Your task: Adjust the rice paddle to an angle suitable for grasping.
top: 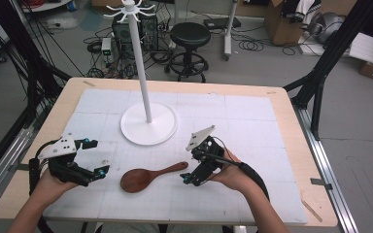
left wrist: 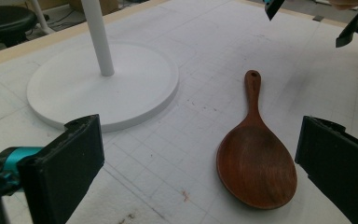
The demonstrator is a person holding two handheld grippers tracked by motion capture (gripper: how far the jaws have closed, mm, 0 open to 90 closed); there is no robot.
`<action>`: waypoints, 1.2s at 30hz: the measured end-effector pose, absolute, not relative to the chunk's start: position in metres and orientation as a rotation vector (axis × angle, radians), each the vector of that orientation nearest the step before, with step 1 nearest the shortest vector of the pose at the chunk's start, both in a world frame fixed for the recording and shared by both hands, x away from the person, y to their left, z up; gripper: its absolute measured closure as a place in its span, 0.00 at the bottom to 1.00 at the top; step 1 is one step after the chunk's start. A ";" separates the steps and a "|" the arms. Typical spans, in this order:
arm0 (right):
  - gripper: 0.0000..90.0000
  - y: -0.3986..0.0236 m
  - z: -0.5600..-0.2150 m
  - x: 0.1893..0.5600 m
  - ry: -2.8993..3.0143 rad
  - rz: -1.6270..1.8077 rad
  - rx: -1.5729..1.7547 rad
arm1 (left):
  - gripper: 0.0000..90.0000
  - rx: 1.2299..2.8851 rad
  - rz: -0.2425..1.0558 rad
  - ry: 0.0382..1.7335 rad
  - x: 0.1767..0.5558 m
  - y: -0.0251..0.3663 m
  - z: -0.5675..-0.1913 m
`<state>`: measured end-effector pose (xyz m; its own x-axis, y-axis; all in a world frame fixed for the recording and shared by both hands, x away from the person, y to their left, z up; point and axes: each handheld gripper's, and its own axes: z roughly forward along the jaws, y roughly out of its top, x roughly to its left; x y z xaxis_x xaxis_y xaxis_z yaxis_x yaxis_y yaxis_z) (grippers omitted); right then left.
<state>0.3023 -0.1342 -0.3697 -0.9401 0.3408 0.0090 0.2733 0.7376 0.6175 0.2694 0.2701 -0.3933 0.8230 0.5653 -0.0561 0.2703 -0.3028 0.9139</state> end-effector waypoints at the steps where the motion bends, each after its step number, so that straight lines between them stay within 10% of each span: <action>1: 0.00 -0.138 -0.369 0.300 2.809 0.993 0.520 | 0.02 1.896 0.333 0.628 0.269 0.270 -0.393; 36: 0.00 -0.239 -0.371 0.251 2.410 1.338 0.806 | 0.02 1.876 0.305 0.628 0.268 0.271 -0.391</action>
